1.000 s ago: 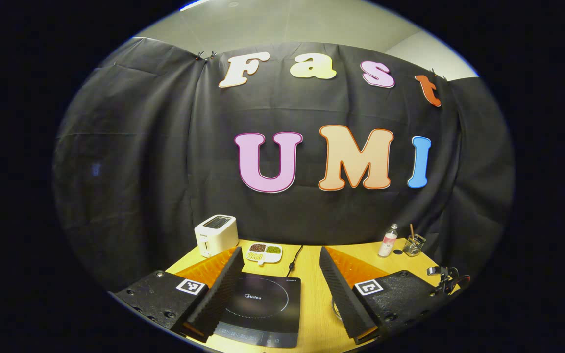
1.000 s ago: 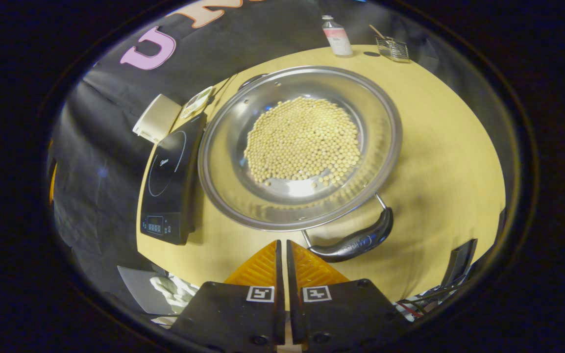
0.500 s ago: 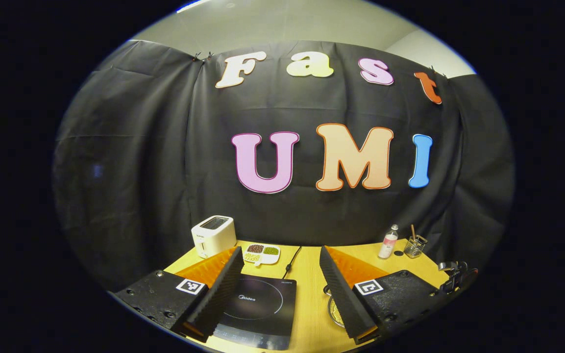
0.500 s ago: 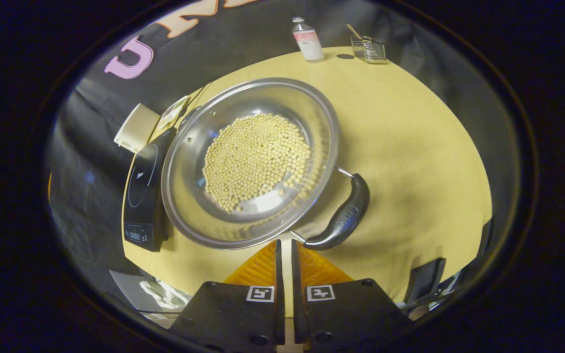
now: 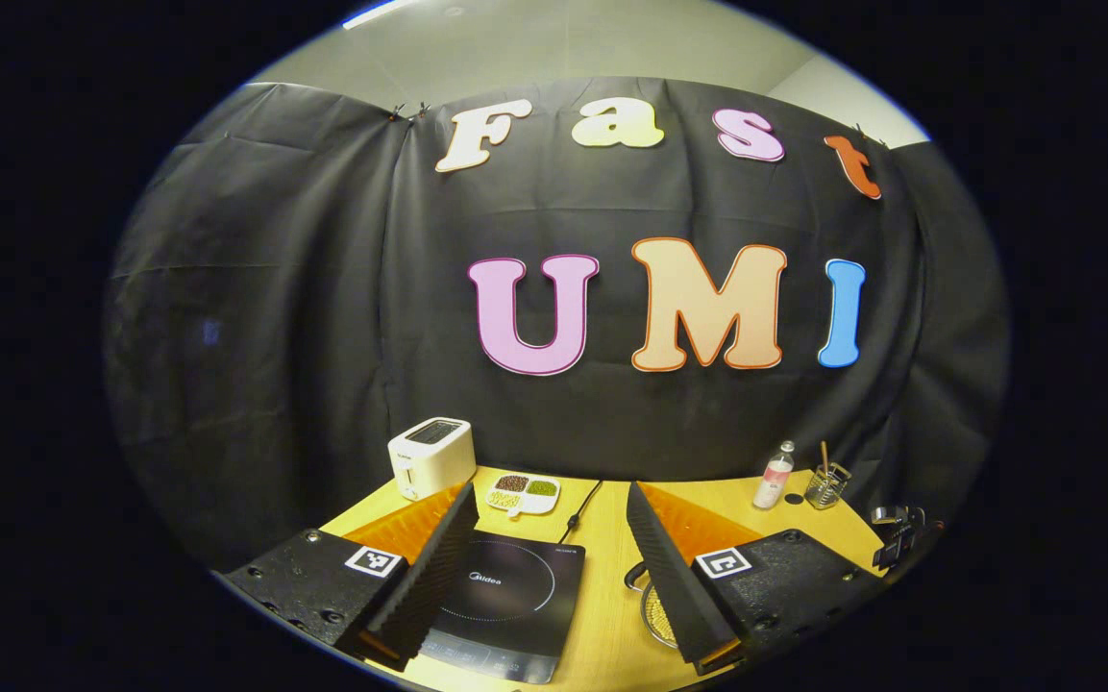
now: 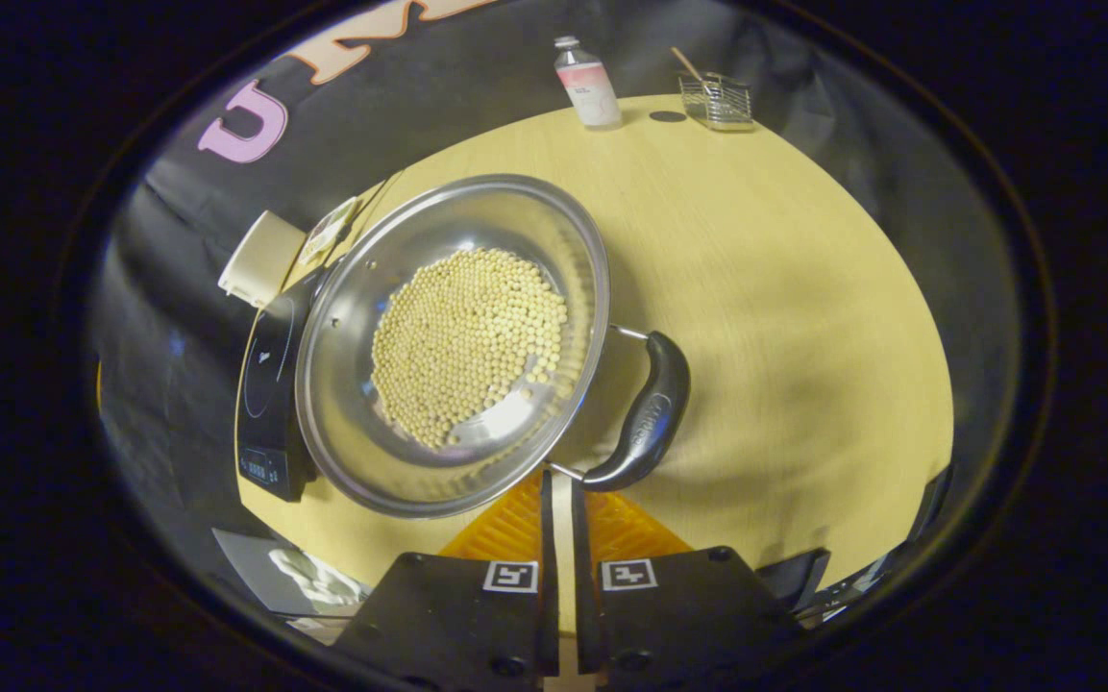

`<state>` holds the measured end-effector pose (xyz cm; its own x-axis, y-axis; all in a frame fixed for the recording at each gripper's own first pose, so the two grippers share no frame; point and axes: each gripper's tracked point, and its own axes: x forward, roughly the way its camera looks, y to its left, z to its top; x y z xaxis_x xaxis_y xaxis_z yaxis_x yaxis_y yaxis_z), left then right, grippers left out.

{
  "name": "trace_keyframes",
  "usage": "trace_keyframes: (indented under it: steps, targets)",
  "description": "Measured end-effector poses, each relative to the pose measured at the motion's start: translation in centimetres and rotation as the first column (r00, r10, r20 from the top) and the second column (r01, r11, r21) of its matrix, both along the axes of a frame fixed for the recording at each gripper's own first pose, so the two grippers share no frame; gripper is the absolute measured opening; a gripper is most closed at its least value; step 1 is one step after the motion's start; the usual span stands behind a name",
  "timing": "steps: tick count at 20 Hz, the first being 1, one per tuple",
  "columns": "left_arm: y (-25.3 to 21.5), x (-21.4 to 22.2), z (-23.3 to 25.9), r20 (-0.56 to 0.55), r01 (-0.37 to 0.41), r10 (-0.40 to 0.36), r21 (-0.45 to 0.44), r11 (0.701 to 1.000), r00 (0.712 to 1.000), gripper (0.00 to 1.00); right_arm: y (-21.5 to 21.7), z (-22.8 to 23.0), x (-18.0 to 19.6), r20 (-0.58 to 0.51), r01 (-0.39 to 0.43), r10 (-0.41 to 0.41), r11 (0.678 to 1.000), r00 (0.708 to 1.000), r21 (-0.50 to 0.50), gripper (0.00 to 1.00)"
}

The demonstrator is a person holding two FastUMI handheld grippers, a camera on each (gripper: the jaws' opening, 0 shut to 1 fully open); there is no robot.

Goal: First push the handle of the pot to place it horizontally, then grasp the pot with both hands and set it on the induction cooktop.

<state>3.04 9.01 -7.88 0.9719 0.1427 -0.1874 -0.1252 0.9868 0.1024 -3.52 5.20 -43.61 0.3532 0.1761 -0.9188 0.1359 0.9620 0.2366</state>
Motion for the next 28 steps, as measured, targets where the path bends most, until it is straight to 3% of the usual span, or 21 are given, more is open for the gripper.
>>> trace_keyframes:
  steps: [1, 5, 6, 7, 10, 11, 12, 14, 15, 17, 19, 21, 22, 28]
  targets:
    - [0.0, 0.0, -0.1, -0.003, -0.011, 0.011, 0.0, 1.0, 1.0, 0.95, -0.3, -0.1, 0.2, -0.001, -0.007, 0.007, 1.0, 1.0, 0.0, 0.1]
    - [-0.5, -0.4, -0.8, -0.017, -0.04, 0.04, -0.009, 0.999, 0.999, 0.92, -0.8, -0.3, 0.8, -0.014, -0.019, 0.02, 1.0, 1.0, 0.016, 0.09]
    - [-0.5, -0.4, -1.0, -0.02, -0.048, 0.048, -0.01, 0.999, 0.999, 0.92, -1.0, -0.4, 1.0, -0.017, -0.022, 0.022, 1.0, 1.0, 0.019, 0.0]
    - [-0.6, -0.4, -1.2, -0.024, -0.055, 0.055, -0.01, 0.998, 0.998, 0.92, -1.2, -0.4, 1.2, -0.016, -0.024, 0.024, 1.0, 1.0, 0.018, 0.08]
    - [-0.9, -0.4, -1.7, -0.032, -0.072, 0.071, -0.019, 0.997, 0.997, 0.92, -1.9, -0.5, 2.1, -0.014, -0.028, 0.028, 1.0, 1.0, 0.015, 0.08]
    - [-1.0, -0.3, -1.9, -0.034, -0.077, 0.076, -0.02, 0.997, 0.997, 0.96, -2.2, -0.5, 2.3, -0.011, -0.028, 0.028, 1.0, 1.0, 0.012, 0.08]
    - [-1.0, -0.3, -2.1, -0.034, -0.081, 0.08, -0.02, 0.997, 0.996, 0.92, -2.5, -0.5, 2.6, -0.01, -0.029, 0.029, 1.0, 1.0, 0.008, 0.08]
    - [-1.3, -0.2, -2.4, -0.04, -0.083, 0.082, -0.024, 0.996, 0.996, 0.95, -3.0, -0.6, 3.1, -0.007, -0.028, 0.028, 1.0, 1.0, 0.0, 0.08]
    - [-1.5, -0.1, -2.5, -0.042, -0.082, 0.081, -0.029, 0.996, 0.996, 0.92, -3.3, -0.7, 3.4, -0.007, -0.024, 0.024, 1.0, 1.0, -0.001, 0.08]
    - [-1.7, 0.1, -2.8, -0.052, -0.08, 0.078, -0.038, 0.996, 0.996, 0.95, -3.6, -0.8, 3.9, -0.012, -0.01, 0.01, 1.0, 1.0, 0.005, 0.08]
    - [-1.6, 0.3, -3.3, -0.061, -0.083, 0.08, -0.042, 0.996, 0.995, 0.92, -3.9, -0.9, 4.4, -0.014, -0.003, 0.003, 1.0, 1.0, 0.003, 0.08]
    - [-1.7, 0.6, -3.6, -0.068, -0.083, 0.08, -0.046, 0.995, 0.995, 1.0, -4.4, -0.9, 5.2, -0.011, -0.002, 0.002, 1.0, 1.0, -0.008, 0.08]
    - [-1.7, 0.6, -3.7, -0.069, -0.081, 0.078, -0.047, 0.996, 0.995, 0.96, -4.6, -0.9, 5.7, -0.009, 0.0, 0.0, 1.0, 1.0, -0.011, 0.08]
    - [-1.9, 1.2, -5.6, -0.105, -0.08, 0.074, -0.05, 0.996, 0.992, 0.96, -5.4, -0.9, 7.5, -0.004, 0.017, -0.018, 1.0, 1.0, -0.011, 0.08]
